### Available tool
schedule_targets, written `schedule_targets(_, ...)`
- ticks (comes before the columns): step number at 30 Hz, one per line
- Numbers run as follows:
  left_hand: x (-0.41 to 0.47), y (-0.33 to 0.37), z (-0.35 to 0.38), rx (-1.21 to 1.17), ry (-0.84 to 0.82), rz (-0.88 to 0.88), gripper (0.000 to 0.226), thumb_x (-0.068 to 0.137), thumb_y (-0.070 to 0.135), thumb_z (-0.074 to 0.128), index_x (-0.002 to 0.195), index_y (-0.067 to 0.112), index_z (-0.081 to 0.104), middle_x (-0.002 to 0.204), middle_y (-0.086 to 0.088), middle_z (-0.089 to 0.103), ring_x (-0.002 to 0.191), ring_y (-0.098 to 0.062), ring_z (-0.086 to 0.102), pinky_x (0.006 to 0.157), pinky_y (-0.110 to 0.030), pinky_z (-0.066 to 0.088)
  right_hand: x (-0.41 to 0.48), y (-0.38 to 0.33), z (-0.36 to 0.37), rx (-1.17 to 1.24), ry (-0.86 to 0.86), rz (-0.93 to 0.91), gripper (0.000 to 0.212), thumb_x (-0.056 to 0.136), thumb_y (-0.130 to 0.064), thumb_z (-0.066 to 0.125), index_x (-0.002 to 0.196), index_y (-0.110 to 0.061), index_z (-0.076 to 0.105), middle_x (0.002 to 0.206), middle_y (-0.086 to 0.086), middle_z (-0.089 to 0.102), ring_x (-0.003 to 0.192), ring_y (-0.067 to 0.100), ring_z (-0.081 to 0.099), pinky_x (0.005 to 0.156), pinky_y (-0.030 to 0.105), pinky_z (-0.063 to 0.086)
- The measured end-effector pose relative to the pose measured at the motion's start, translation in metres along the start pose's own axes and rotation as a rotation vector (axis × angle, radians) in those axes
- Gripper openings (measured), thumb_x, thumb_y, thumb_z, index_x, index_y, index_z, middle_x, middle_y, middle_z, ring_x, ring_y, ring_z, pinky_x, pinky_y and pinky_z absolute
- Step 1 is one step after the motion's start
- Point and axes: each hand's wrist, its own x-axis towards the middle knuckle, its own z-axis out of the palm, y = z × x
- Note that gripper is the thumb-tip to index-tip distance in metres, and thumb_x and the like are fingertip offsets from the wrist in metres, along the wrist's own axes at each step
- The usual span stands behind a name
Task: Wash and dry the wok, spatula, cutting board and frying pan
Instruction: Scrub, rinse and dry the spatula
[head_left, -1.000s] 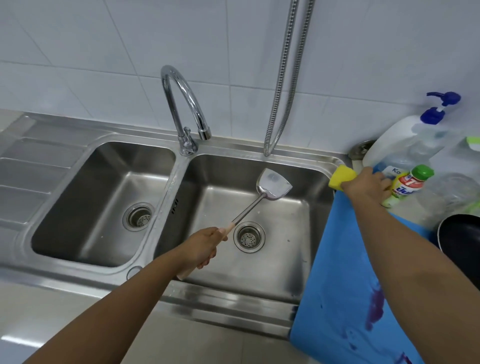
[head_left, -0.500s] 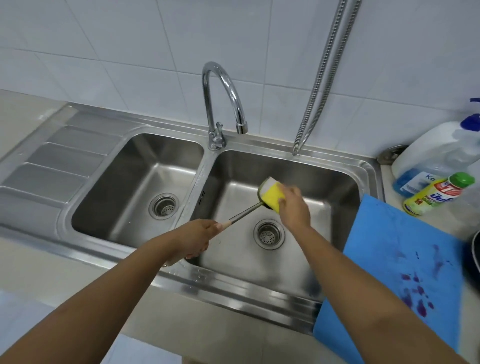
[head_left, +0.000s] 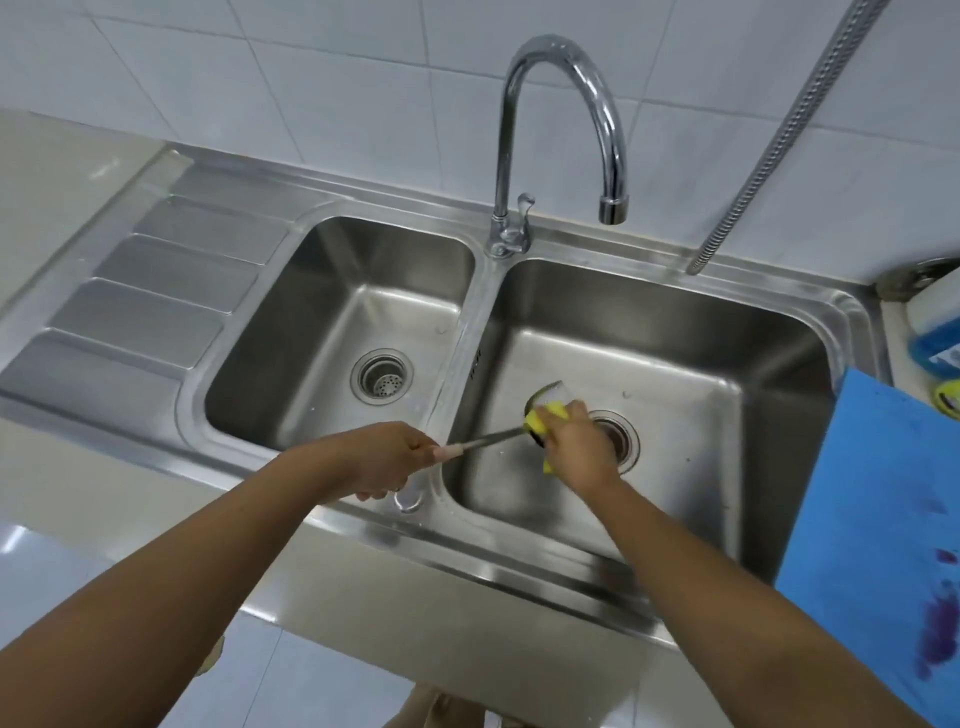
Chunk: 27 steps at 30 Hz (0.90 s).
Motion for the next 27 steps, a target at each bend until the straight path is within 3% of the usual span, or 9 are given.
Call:
schedule_targets(4,0.009,-0.010,-0.009,0.064,-0.050,-0.001,0.037,0.098,0.052,0.043,0.083,0.021,0.059,0.060,0.000,0.043,0.048,-0.016,0.037,0.044,-0.022,0.034,0.018,0.000,0.011,0.156,0.129,0.203,0.039,0.097,-0.024,0.047,0.134,-0.032,0.057,0.117,0.012,0.045,0.091,0.036,0.061,0.080,0.036,0.050)
schedule_targets(8,0.017,-0.012,-0.020,0.236,-0.088,0.008,0.046,0.098,0.054,0.040,0.097,0.013,0.061,0.064,-0.004,0.049,0.049,-0.018,0.044,0.042,-0.021,0.040,0.019,-0.017,0.027,0.149,0.049,0.122,0.038,0.093,-0.048,0.047,0.117,-0.025,0.065,0.093,0.001,0.053,0.083,0.028,0.061,0.070,0.032,0.044)
schedule_targets(10,0.024,-0.013,-0.027,0.289,-0.089,0.043,0.051,0.097,0.056,0.039,0.101,0.010,0.062,0.065,-0.005,0.053,0.046,-0.016,0.046,0.041,-0.020,0.040,0.028,-0.012,0.023,0.203,0.163,0.274,0.046,0.091,-0.054,0.047,0.107,-0.015,0.067,0.087,0.003,0.053,0.088,0.033,0.061,0.071,0.033,0.043)
schedule_targets(12,0.029,-0.014,-0.032,0.322,-0.090,0.074,0.058,0.095,0.059,0.038,0.109,0.008,0.063,0.070,-0.008,0.059,0.051,-0.015,0.048,0.047,-0.022,0.042,0.031,-0.006,0.020,0.211,0.248,0.401,0.044,0.096,-0.047,0.048,0.106,-0.010,0.068,0.097,0.015,0.055,0.089,0.038,0.061,0.076,0.037,0.048)
schedule_targets(16,0.037,-0.019,-0.042,0.373,-0.097,0.098,0.055,0.097,0.056,0.038,0.105,0.008,0.064,0.077,-0.006,0.059,0.060,-0.015,0.048,0.058,-0.026,0.041,0.019,-0.018,0.024,0.124,0.160,0.135,0.030,0.099,-0.037,0.049,0.103,-0.017,0.071,0.094,0.015,0.054,0.084,0.036,0.060,0.071,0.035,0.045)
schedule_targets(19,0.038,-0.026,-0.049,0.381,-0.142,0.129,0.040,0.097,0.055,0.039,0.087,0.026,0.063,0.082,-0.009,0.064,0.065,-0.023,0.057,0.064,-0.034,0.048,0.023,0.001,0.017,0.166,0.246,0.340,0.046,0.101,-0.038,0.042,0.091,-0.002,0.069,0.094,0.018,0.059,0.083,0.038,0.060,0.072,0.037,0.045)
schedule_targets(21,0.035,-0.029,-0.050,0.374,-0.161,0.118,0.034,0.099,0.053,0.039,0.089,0.030,0.063,0.076,-0.005,0.061,0.056,-0.021,0.055,0.055,-0.030,0.046,0.013,-0.002,0.019,0.077,0.274,0.317,0.042,0.102,-0.035,0.040,0.091,-0.002,0.064,0.097,0.017,0.061,0.082,0.039,0.061,0.070,0.041,0.048)
schedule_targets(25,0.034,-0.024,-0.052,0.367,-0.156,0.117,0.030,0.102,0.046,0.039,0.093,0.027,0.061,0.062,0.001,0.051,0.041,-0.011,0.041,0.041,-0.021,0.037,-0.001,-0.026,0.019,-0.019,0.080,0.023,0.020,0.099,-0.028,0.045,0.107,-0.011,0.050,0.109,0.010,0.052,0.080,0.039,0.060,0.058,0.037,0.036)
schedule_targets(27,0.034,-0.025,-0.050,0.343,-0.177,0.116,0.029,0.102,0.045,0.040,0.095,0.026,0.061,0.057,0.003,0.047,0.040,-0.011,0.040,0.041,-0.021,0.036,0.006,-0.016,0.011,0.020,0.118,0.124,0.022,0.100,-0.031,0.040,0.107,-0.011,0.046,0.110,0.013,0.051,0.084,0.040,0.059,0.063,0.037,0.037)
